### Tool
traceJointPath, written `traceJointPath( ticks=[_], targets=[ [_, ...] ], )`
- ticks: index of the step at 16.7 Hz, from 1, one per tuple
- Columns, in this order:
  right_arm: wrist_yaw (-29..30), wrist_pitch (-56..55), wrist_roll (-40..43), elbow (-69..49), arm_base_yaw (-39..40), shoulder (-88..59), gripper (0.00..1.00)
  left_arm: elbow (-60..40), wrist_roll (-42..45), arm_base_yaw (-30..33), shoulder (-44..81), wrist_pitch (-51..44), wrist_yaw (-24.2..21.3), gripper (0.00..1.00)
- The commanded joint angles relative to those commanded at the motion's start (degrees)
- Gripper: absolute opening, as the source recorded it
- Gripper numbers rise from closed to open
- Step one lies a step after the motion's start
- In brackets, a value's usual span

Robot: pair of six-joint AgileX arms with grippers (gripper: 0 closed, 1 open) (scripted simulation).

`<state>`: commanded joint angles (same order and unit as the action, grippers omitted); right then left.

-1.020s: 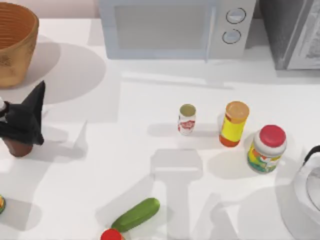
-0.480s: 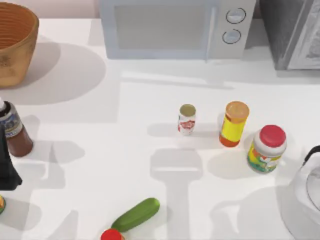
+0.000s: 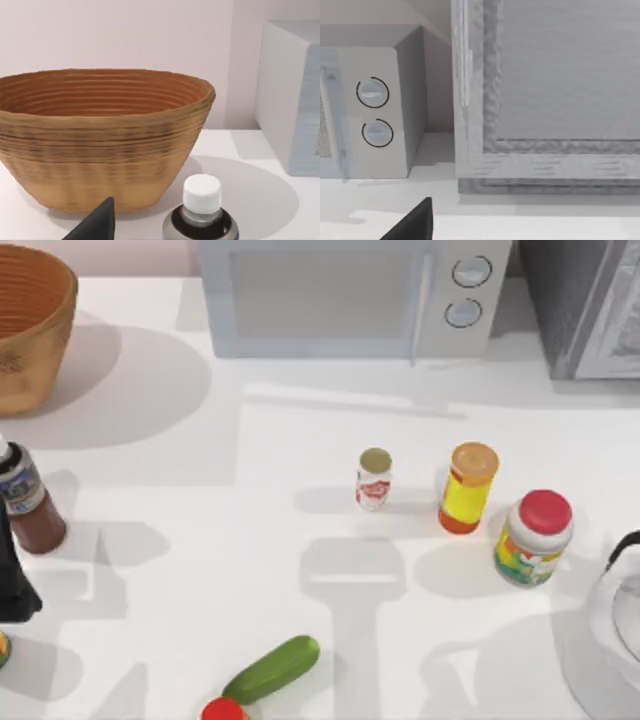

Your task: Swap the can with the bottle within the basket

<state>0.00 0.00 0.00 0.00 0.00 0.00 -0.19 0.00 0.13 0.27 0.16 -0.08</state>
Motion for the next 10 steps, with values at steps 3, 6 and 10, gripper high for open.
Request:
traceJointPath(
  ticks=[3,6,10],
  targets=[
    [0.0,0.0,0.0,0.0,0.0,0.0,1.0,-0.27,0.16,-0.3,3.73,3.57,-0.19,1.0],
    [0.0,0.0,0.0,0.0,0.0,0.0,1.0,-0.86,0.43,-0.71,12.77,11.25,-0.8,1.0],
    [0.0,0.0,0.0,0.0,0.0,0.0,1.0,-1.35,0.7,-1.29,31.19,24.51,-2.02,1.0]
  ],
)
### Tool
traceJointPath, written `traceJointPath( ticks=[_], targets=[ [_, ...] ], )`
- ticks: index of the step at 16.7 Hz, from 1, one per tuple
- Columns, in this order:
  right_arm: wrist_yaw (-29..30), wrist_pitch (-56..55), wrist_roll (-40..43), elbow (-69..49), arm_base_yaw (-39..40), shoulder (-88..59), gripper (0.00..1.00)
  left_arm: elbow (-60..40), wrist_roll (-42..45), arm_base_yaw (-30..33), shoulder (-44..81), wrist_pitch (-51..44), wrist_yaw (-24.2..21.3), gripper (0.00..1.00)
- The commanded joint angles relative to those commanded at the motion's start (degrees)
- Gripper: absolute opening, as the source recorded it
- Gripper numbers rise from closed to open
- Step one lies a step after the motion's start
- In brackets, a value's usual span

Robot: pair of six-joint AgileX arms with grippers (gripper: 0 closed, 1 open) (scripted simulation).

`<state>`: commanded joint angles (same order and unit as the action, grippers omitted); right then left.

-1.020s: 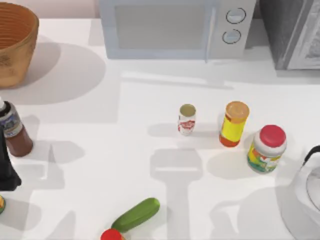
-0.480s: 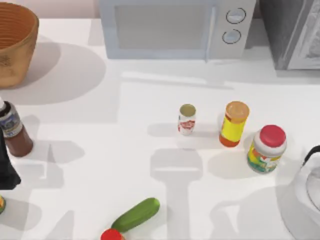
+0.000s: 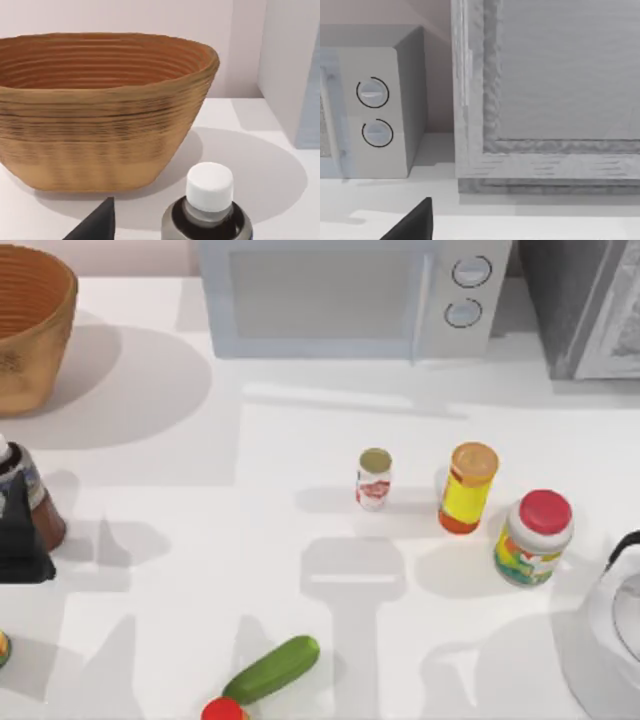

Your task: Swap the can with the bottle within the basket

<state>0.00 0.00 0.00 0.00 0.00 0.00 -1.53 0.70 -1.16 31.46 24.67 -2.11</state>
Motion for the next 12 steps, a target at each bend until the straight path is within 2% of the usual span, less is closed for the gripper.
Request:
traceJointPath(
  ticks=[7,12],
  targets=[
    [0.0,0.0,0.0,0.0,0.0,0.0,1.0,-0.65,0.59,-1.21,33.92,23.42,-2.07,1.0],
    [0.0,0.0,0.0,0.0,0.0,0.0,1.0,-0.82,1.27,-2.06,46.85,33.97,-2.64,1.0]
  ],
)
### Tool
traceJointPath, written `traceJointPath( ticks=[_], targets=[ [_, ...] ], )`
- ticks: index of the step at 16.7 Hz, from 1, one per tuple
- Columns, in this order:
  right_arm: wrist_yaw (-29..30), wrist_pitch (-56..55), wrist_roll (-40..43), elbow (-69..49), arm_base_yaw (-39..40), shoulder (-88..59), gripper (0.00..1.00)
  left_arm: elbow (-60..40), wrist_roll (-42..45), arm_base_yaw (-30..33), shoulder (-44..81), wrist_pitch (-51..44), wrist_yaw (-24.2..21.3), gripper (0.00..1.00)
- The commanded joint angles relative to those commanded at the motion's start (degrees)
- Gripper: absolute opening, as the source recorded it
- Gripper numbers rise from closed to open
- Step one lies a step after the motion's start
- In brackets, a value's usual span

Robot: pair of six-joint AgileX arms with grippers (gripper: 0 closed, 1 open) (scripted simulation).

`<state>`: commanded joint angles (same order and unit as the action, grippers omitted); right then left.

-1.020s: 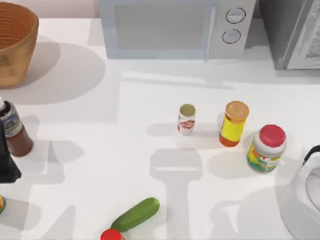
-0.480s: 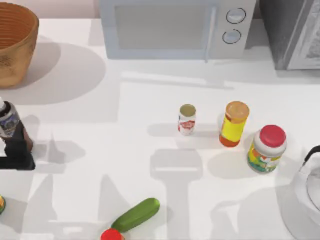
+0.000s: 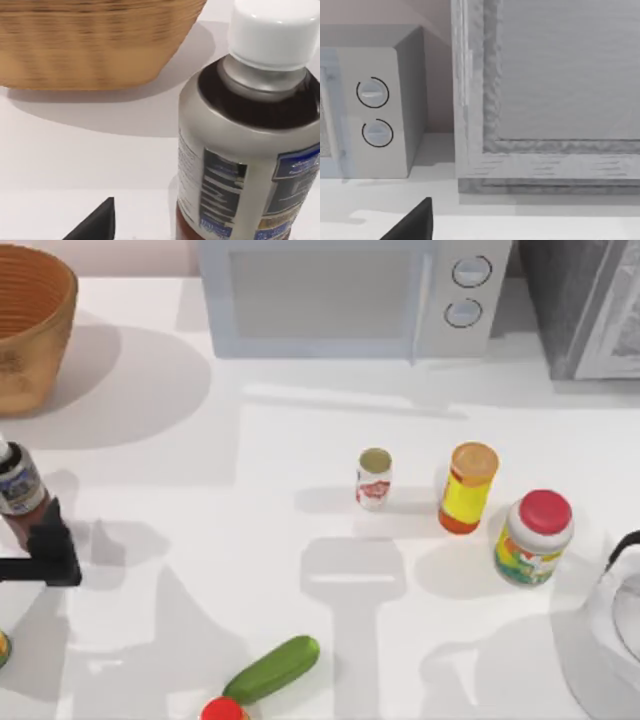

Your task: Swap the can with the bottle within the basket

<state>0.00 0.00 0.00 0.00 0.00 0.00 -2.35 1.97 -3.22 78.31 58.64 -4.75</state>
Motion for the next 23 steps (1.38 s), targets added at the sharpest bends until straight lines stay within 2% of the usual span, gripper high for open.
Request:
traceJointPath(
  ticks=[9,13,18,23],
  targets=[
    [0.0,0.0,0.0,0.0,0.0,0.0,1.0,-1.25,-0.16,0.77,2.53,1.48,0.74,1.0],
    [0.0,0.0,0.0,0.0,0.0,0.0,1.0,-6.33,-0.53,2.24,10.25,4.72,1.97,1.0],
    [0.0,0.0,0.0,0.0,0.0,0.0,1.0,-11.04,-0.33,1.67,21.56,10.65,1.31,1.0],
    [0.0,0.0,0.0,0.0,0.0,0.0,1.0,-11.34,-0.22,1.3,23.19,11.8,0.97,1.0]
  ],
)
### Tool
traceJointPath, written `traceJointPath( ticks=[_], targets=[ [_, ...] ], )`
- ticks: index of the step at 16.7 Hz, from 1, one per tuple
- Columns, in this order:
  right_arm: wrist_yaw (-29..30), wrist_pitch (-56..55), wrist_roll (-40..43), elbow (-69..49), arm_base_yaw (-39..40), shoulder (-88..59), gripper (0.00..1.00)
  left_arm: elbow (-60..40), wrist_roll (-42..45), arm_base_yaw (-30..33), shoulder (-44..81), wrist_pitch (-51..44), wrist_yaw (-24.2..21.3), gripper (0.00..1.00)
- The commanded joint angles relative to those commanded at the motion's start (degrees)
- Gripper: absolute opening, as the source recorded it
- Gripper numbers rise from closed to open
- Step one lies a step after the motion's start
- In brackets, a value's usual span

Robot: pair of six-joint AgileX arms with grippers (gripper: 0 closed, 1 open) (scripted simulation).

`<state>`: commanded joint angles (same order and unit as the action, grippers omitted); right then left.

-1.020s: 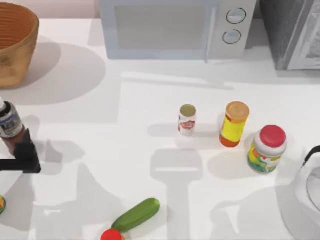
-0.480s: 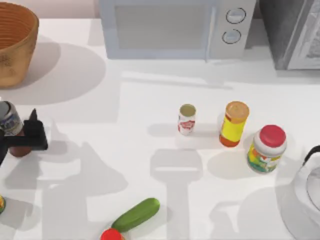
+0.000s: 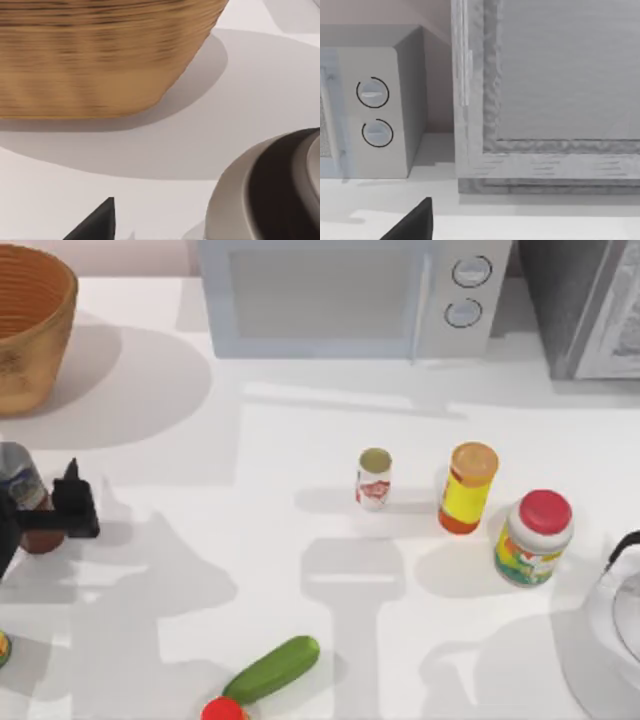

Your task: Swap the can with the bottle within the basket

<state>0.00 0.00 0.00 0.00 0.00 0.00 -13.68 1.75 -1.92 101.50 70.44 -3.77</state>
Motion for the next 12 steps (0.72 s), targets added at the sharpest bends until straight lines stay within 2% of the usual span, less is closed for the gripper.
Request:
traceJointPath(
  ticks=[1,12],
  targets=[
    [0.0,0.0,0.0,0.0,0.0,0.0,1.0,0.0,0.0,0.0,0.0,0.0,0.0,1.0],
    [0.0,0.0,0.0,0.0,0.0,0.0,1.0,0.0,0.0,0.0,0.0,0.0,0.0,0.17]
  ],
)
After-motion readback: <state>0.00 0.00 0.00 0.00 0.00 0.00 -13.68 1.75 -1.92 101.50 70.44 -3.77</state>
